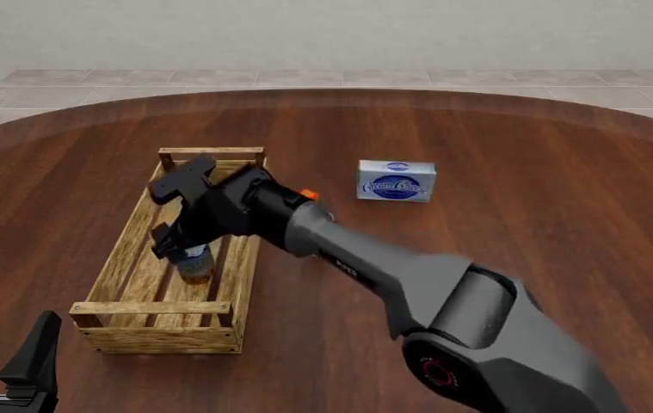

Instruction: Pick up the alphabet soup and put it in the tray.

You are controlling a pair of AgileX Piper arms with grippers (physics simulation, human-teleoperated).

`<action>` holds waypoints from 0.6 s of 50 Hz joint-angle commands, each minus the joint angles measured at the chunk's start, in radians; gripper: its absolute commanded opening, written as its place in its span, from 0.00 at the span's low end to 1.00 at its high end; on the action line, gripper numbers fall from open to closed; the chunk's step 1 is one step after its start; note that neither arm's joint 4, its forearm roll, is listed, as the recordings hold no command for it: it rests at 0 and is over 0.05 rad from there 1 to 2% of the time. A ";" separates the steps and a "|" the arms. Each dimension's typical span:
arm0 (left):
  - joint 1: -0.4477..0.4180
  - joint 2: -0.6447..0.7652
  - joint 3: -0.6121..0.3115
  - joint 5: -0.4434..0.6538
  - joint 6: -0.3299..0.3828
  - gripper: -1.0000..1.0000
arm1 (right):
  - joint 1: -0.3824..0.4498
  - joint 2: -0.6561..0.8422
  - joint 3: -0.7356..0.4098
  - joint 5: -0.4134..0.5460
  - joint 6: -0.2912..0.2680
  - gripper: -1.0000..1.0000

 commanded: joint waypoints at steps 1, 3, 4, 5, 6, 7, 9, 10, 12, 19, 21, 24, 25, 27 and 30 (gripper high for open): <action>0.000 0.000 0.000 0.000 0.000 1.00 | -0.005 -0.115 0.102 -0.055 -0.019 1.00; 0.000 0.000 0.000 0.000 0.000 1.00 | -0.007 -0.144 0.131 -0.071 -0.020 1.00; 0.000 0.000 0.000 0.000 0.000 1.00 | -0.007 -0.154 0.140 -0.074 -0.019 1.00; 0.000 0.000 0.000 0.000 0.000 1.00 | -0.009 -0.164 0.151 -0.079 -0.022 1.00; 0.000 0.000 0.000 0.000 0.000 1.00 | -0.015 -0.179 0.164 -0.088 -0.026 1.00; 0.000 0.000 0.000 0.000 0.000 1.00 | -0.016 -0.188 0.173 -0.090 -0.026 1.00; 0.000 0.000 0.000 0.000 0.000 1.00 | -0.024 -0.218 0.202 -0.108 -0.028 1.00; 0.000 0.000 0.000 0.000 0.000 1.00 | -0.024 -0.219 0.205 -0.109 -0.028 1.00; 0.000 0.000 0.000 0.000 0.000 1.00 | -0.032 -0.252 0.239 -0.127 -0.029 1.00; 0.000 0.000 0.000 0.000 0.000 1.00 | -0.057 -0.388 0.388 -0.211 -0.017 1.00; 0.000 0.000 0.000 0.000 0.000 1.00 | -0.064 -0.416 0.418 -0.228 -0.018 1.00; 0.000 0.000 0.000 0.000 0.000 1.00 | -0.075 -0.479 0.487 -0.263 -0.020 1.00; 0.000 0.000 0.000 0.000 0.000 1.00 | -0.077 -0.502 0.514 -0.284 -0.015 1.00; 0.000 0.000 0.000 0.000 0.000 1.00 | -0.089 -0.546 0.573 -0.326 -0.013 1.00; 0.000 0.000 0.000 0.000 0.000 1.00 | -0.093 -0.592 0.632 -0.367 -0.003 1.00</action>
